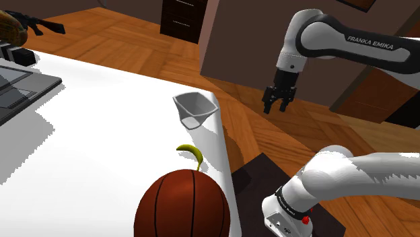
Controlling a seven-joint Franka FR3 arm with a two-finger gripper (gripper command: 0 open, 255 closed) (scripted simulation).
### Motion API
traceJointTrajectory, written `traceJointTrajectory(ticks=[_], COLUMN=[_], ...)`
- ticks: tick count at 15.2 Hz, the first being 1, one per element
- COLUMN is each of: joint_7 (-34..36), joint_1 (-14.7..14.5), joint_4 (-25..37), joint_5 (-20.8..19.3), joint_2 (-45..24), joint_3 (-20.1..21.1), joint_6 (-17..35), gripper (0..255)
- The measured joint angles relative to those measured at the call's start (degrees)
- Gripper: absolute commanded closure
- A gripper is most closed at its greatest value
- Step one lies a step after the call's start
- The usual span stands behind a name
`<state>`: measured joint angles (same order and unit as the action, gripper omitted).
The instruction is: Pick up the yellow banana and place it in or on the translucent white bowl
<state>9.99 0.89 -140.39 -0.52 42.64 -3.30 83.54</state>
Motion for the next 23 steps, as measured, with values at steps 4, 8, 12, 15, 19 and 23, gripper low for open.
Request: traceJointTrajectory(ticks=[4, 8, 12, 15, 19, 23], joint_7=[1.59, 5.00, 8.89, 11.73, 15.83, 21.58], joint_1=[-1.08, -3.30, -5.47, -6.67, -7.81, -8.73], joint_4=[-1.97, -4.47, -5.34, -5.75, -5.33, -2.43], joint_5=[0.89, 2.67, 4.04, 4.25, 3.36, 0.70], joint_2=[-0.80, -4.39, -9.38, -14.09, -20.72, -29.30], joint_3=[2.12, 6.46, 11.10, 14.41, 18.60, 23.05], joint_6=[3.32, 10.44, 17.32, 23.03, 29.90, 35.73], gripper=[0, 0, 0, 0, 0, 0])
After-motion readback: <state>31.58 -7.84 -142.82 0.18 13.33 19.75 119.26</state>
